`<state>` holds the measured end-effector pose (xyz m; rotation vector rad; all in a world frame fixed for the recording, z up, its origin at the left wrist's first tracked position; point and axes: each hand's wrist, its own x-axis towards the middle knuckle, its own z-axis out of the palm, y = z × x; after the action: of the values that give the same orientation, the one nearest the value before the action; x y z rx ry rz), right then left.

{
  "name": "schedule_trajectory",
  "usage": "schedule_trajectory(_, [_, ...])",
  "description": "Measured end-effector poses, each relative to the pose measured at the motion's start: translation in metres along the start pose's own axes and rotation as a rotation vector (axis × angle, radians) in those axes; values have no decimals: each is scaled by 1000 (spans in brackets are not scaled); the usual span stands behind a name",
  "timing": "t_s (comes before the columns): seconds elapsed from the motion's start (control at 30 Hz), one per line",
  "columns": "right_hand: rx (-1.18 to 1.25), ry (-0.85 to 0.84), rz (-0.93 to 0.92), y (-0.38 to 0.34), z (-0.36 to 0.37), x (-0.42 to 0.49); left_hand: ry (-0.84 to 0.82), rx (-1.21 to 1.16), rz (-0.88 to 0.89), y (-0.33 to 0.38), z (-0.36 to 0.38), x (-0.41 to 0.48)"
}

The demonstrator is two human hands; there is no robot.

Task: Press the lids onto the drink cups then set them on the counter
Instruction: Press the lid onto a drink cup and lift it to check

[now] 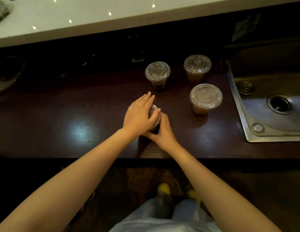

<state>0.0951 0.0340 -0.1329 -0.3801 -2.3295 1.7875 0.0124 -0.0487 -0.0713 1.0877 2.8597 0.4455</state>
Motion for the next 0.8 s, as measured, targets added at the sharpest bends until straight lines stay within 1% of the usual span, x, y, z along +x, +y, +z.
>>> schedule_trajectory(0.13, [-77, -158, -14, 5, -18, 12, 42, 20, 7, -1, 3, 0])
schedule_trajectory(0.2, [-89, -204, 3, 5, -17, 18, 43, 13, 6, -1, 5, 1])
schedule_trajectory(0.3, [-41, -191, 19, 3, -16, 20, 28, 17, 8, -2, 4, 1])
schedule_trajectory(0.37, [29, -147, 33, 0, -16, 14, -31, 13, 39, -4, 1, 1])
schedule_trajectory(0.43, [63, -114, 27, -3, -17, 8, -90, -24, 61, -3, -6, 2])
schedule_trajectory(0.5, [83, -105, 5, -12, -22, 3, -106, -77, 66, 2, -21, 4])
schedule_trajectory(0.6, [118, -75, -74, -43, -40, 6, -40, -206, 85, 16, -64, 10])
schedule_trajectory(0.7, [150, -22, -183, -89, -61, 19, 38, -453, 136, 28, -114, 26])
schedule_trajectory(0.8, [17, 44, -349, -140, -91, 34, 104, -670, 150, 44, -160, 38])
